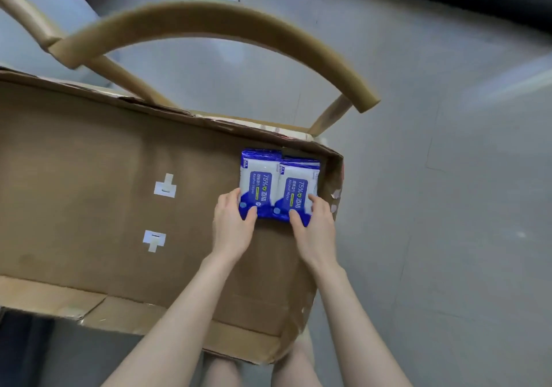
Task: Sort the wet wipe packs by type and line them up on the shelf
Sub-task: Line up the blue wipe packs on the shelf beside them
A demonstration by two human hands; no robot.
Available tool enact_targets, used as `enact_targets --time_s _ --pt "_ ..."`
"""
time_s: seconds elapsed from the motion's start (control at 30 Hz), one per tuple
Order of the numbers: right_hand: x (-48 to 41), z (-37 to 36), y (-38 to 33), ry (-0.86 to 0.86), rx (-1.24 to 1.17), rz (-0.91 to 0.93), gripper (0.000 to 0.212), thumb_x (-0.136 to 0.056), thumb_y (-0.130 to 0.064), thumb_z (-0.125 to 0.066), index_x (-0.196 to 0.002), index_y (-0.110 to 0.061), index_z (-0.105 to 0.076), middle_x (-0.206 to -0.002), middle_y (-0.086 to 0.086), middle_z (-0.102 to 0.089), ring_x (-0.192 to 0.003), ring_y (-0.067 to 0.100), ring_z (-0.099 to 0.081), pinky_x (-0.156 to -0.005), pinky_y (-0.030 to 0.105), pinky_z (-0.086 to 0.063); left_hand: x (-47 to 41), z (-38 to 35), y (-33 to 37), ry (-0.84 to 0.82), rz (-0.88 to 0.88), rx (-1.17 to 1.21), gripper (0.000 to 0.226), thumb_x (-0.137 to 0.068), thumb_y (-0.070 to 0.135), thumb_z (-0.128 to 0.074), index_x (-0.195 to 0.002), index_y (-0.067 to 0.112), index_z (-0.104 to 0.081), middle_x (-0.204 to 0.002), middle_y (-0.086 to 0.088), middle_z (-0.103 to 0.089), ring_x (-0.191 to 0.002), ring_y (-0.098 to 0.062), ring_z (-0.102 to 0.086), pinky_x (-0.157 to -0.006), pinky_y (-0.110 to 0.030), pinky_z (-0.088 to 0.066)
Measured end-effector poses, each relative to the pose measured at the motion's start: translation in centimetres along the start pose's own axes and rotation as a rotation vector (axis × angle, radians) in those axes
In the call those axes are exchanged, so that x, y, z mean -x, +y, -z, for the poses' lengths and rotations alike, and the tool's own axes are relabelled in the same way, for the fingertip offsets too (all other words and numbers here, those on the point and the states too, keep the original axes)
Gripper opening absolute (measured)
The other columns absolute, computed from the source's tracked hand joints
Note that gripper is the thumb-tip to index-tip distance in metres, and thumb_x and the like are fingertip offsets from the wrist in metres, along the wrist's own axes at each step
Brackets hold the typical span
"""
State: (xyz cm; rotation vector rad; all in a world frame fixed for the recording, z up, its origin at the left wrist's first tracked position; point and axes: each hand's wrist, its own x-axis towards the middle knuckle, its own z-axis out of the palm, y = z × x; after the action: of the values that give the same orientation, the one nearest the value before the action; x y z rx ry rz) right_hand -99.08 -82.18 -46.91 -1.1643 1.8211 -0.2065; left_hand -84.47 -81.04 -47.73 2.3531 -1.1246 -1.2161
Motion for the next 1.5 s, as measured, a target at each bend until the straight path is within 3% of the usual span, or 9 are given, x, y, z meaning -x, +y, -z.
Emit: enact_targets --time_s 0.1,0.27,0.57,0.73,0.83,0.93,1.1,1.27,1.5 --pt "-2.4 -1.2 1.2 0.055 -0.004 -0.007 0.062 -0.089 -0.034 -0.063 -0.140 -0.013 -0.034 -0.142 0.003 -0.038 -0.130 0.011 -0.036 -0.099 0.038 -0.047 -1.9 -2.2 -0.8 0.061 0.059 0.043 0.056 -0.090 0.029 -0.062 -0.137 0.010 -0.040 -0.134 -0.005 -0.043 -0.122 -0.015 -0.046 -0.097 -0.038 -0.047" --pt "-4.6 -2.5 2.2 0.156 0.020 -0.054 0.066 -0.082 -0.035 -0.071 -0.134 -0.011 -0.039 -0.136 0.004 -0.041 -0.127 0.009 -0.036 -0.090 0.017 -0.037 -3.5 -4.2 -1.5 0.180 0.085 0.120 0.053 -0.085 0.036 -0.066 -0.128 0.011 -0.048 -0.125 -0.004 -0.049 -0.114 -0.013 -0.050 -0.087 -0.026 -0.044" --pt "-5.7 -3.7 2.8 0.250 -0.131 -0.135 0.052 -0.074 -0.035 -0.079 -0.105 -0.022 -0.039 -0.118 -0.001 -0.058 -0.105 0.010 -0.058 -0.083 0.029 -0.053 -4.6 -4.1 -1.7 0.213 0.095 0.180 0.044 -0.075 0.033 -0.078 -0.107 0.012 -0.056 -0.102 0.004 -0.056 -0.079 -0.005 -0.055 -0.061 -0.002 -0.040" --pt "-5.3 -3.6 3.0 0.187 -0.172 -0.140 0.041 -0.076 -0.034 -0.077 -0.102 -0.022 -0.048 -0.115 0.000 -0.064 -0.102 0.012 -0.061 -0.082 0.035 -0.056 -4.0 -2.9 -2.3 0.196 0.124 0.241 0.037 -0.079 0.034 -0.073 -0.106 0.012 -0.060 -0.108 0.001 -0.068 -0.094 -0.012 -0.063 -0.067 -0.015 -0.048" --pt "-4.6 -2.9 2.8 0.154 -0.179 -0.105 0.036 -0.079 -0.033 -0.074 -0.103 -0.018 -0.052 -0.115 0.000 -0.063 -0.101 0.012 -0.062 -0.077 0.028 -0.055 -3.1 -1.9 -2.5 0.224 0.150 0.294 0.026 -0.082 0.028 -0.072 -0.101 0.014 -0.062 -0.102 0.002 -0.068 -0.099 -0.015 -0.062 -0.066 -0.015 -0.047" --pt "-3.2 -1.9 2.0 0.122 -0.188 -0.025 0.031 -0.081 -0.030 -0.073 -0.101 -0.014 -0.055 -0.109 0.001 -0.062 -0.096 0.010 -0.061 -0.064 0.012 -0.048 -1.5 -0.6 -2.3 0.250 0.170 0.382 0.016 -0.083 0.019 -0.072 -0.092 0.010 -0.062 -0.088 0.005 -0.066 -0.081 -0.005 -0.063 -0.058 -0.008 -0.045" --pt "1.3 0.3 -1.0 -0.058 -0.351 0.026 0.018 -0.085 -0.030 -0.069 -0.096 -0.025 -0.055 -0.101 -0.014 -0.063 -0.088 0.000 -0.066 -0.059 0.015 -0.053 3.7 2.6 -2.4 0.239 0.242 0.652 0.021 -0.082 0.008 -0.071 -0.091 0.012 -0.052 -0.093 0.000 -0.068 -0.078 -0.007 -0.067 -0.060 -0.022 -0.056" --pt "7.5 2.2 -5.3 -0.246 -0.466 0.079 0.013 -0.087 -0.023 -0.067 -0.097 -0.021 -0.060 -0.096 -0.006 -0.071 -0.085 0.011 -0.071 -0.064 0.025 -0.058 11.3 8.2 -2.7 0.283 0.251 0.917 0.044 -0.081 -0.006 -0.067 -0.111 0.018 -0.045 -0.094 0.009 -0.063 -0.073 0.006 -0.065 -0.053 -0.014 -0.051" --pt "17.6 0.2 -11.0 -0.624 -0.393 0.160 0.024 -0.088 -0.011 -0.064 -0.106 -0.023 -0.054 -0.096 -0.004 -0.073 -0.087 0.016 -0.071 -0.065 0.026 -0.058 22.0 15.6 -6.3 0.413 0.303 1.269 0.011 -0.095 0.017 -0.053 -0.105 0.018 -0.056 -0.095 -0.001 -0.071 -0.079 -0.014 -0.068 -0.062 -0.031 -0.054"
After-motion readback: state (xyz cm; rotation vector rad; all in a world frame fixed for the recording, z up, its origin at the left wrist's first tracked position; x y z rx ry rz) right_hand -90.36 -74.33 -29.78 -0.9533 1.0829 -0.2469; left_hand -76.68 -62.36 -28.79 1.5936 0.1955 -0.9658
